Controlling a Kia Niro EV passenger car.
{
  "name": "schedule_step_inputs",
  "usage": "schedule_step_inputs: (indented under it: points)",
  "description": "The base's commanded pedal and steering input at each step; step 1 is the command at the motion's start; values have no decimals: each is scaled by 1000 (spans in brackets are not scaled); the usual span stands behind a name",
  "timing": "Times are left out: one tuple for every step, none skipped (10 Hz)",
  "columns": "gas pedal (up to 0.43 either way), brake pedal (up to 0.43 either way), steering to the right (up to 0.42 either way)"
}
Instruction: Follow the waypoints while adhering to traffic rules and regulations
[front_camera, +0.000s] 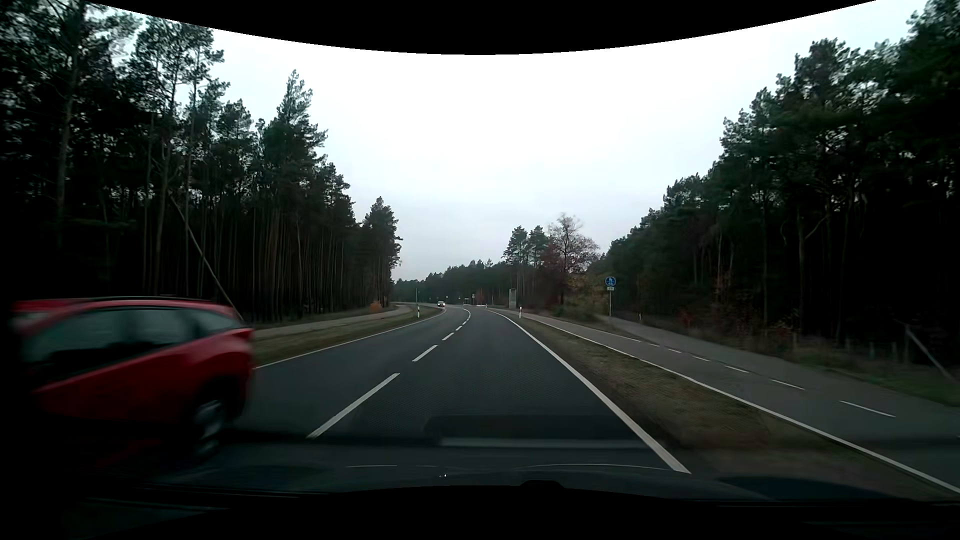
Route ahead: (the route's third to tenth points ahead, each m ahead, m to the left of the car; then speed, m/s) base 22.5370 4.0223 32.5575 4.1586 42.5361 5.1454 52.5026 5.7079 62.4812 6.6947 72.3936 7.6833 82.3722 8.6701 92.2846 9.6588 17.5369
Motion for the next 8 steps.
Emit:
schedule_step_inputs:
  points:
    - [150,0,-6]
    - [150,0,-6]
    - [150,0,-6]
    - [150,0,-6]
    - [150,0,-6]
    - [150,0,-6]
    - [150,0,-6]
    - [150,0,-6]
